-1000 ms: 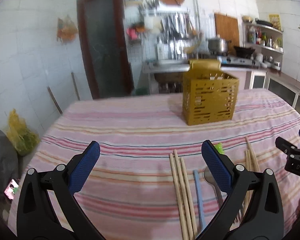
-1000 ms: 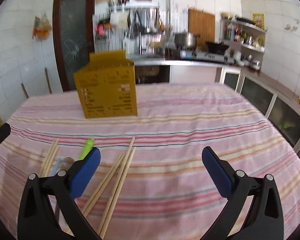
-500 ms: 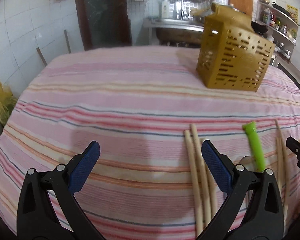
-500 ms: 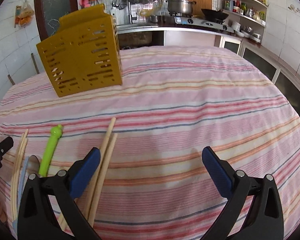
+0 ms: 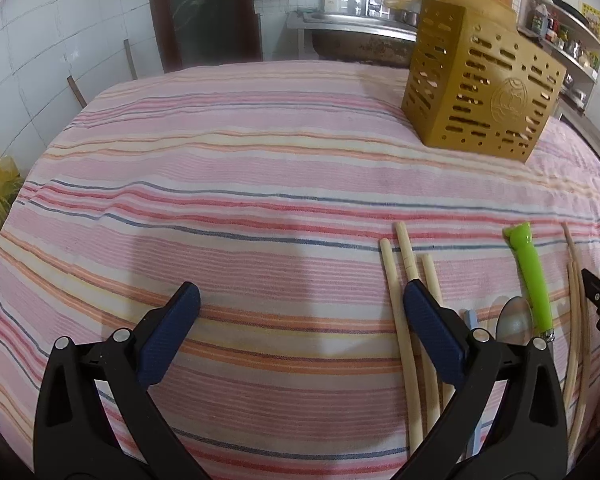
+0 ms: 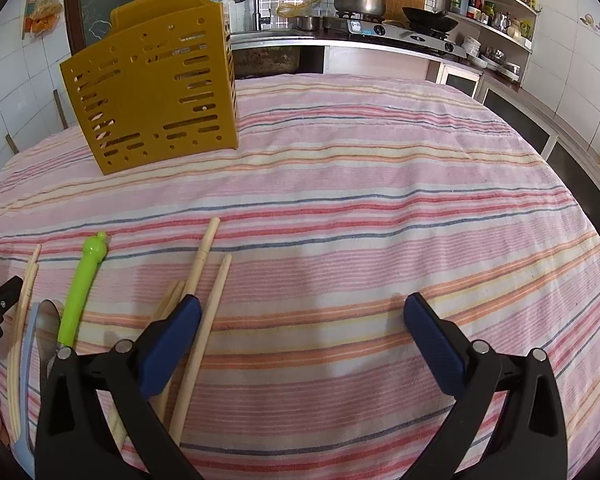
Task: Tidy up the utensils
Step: 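Move both tools down toward the wooden chopsticks on the cloth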
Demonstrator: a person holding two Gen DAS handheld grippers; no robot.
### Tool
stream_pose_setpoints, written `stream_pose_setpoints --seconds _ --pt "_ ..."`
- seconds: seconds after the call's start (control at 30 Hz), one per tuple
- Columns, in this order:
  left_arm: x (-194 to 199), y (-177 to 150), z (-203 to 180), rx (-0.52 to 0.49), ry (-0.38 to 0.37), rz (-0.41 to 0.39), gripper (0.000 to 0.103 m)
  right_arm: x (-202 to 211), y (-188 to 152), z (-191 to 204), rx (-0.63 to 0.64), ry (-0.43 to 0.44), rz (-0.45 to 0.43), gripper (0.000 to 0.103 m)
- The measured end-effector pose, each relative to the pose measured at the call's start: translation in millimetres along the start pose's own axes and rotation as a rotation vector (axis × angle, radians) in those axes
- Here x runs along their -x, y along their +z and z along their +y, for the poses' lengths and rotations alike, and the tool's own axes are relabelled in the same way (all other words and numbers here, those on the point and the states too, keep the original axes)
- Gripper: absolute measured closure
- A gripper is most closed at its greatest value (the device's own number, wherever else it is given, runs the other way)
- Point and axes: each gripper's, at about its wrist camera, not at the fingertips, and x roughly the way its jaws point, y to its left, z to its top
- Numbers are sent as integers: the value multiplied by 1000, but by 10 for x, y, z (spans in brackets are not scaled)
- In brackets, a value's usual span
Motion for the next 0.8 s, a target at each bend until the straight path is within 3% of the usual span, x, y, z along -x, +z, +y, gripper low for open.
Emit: stream_pose_setpoints --seconds 0.57,0.67,0.77,0.8 --pt "-79 19 -20 5 20 29 4 -96 35 -50 -33 31 52 3" --pt "-93 40 -15 19 14 31 4 -78 31 5 -16 0 39 3" --pt "-58 29 -56 12 28 18 8 -34 17 42 -1 1 23 7" --pt "-45 26 -75 7 28 15 10 -26 17 51 -4 10 22 13"
